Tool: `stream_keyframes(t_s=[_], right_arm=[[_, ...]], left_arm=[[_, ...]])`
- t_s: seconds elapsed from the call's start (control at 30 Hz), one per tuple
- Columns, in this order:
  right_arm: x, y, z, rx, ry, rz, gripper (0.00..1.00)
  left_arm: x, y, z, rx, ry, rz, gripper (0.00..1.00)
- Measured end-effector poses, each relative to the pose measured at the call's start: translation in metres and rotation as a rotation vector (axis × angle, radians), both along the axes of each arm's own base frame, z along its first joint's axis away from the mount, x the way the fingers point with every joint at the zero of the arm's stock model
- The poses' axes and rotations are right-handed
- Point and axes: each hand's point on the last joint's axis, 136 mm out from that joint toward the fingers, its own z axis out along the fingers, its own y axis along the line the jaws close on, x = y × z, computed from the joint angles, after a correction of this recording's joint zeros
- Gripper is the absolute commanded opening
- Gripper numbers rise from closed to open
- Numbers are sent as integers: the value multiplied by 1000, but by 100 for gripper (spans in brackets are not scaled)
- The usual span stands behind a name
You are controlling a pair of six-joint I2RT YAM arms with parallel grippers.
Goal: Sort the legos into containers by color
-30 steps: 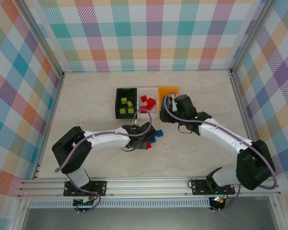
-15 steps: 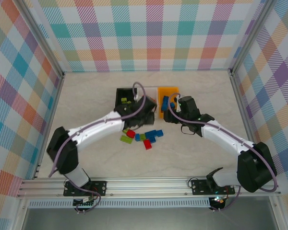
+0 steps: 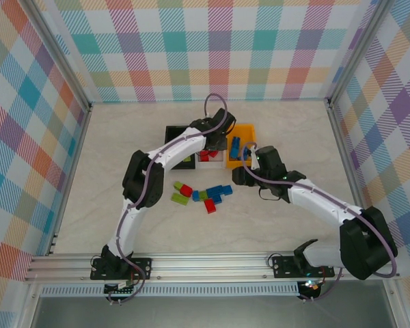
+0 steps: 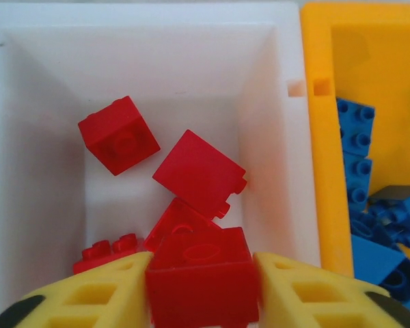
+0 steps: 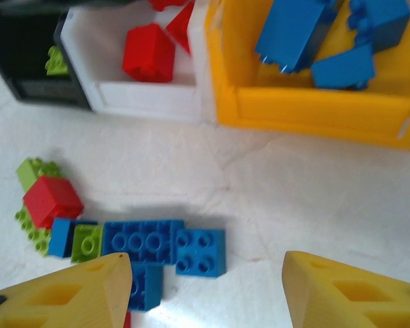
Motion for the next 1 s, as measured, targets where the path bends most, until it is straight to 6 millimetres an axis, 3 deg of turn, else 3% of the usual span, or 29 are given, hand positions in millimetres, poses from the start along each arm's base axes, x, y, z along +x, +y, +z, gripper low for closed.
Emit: stream_keyframes(t_s=[0.17,0.27,0.37,0.47,0.6,0.67,0.8,1.0], right_arm=[[-40,32,-14,11,52,122,66],[-60,51,-25,4,87,187,67],[-76,68,-40,-14,121,240,67],[-89,79,-62,-65,158,273,68],[-93,93,-82,-137,176,290,67],[-92,99,-86,-161,174,293,66],[-90,108,-94,-206,171,288,64],[-84,114,-98,-307,151,268,53]], left_arm=[[-2,-2,6,-19,9,0,80],[-13,1,20,-51,3,-4,100],[-38,13,47,-89,-23,-13,100],[-74,27,93,-152,-98,-32,100],[-124,60,133,-241,-194,-18,100],[-145,83,135,-262,-214,7,100],[-174,119,117,-247,-210,65,100],[-194,147,95,-208,-185,121,100]])
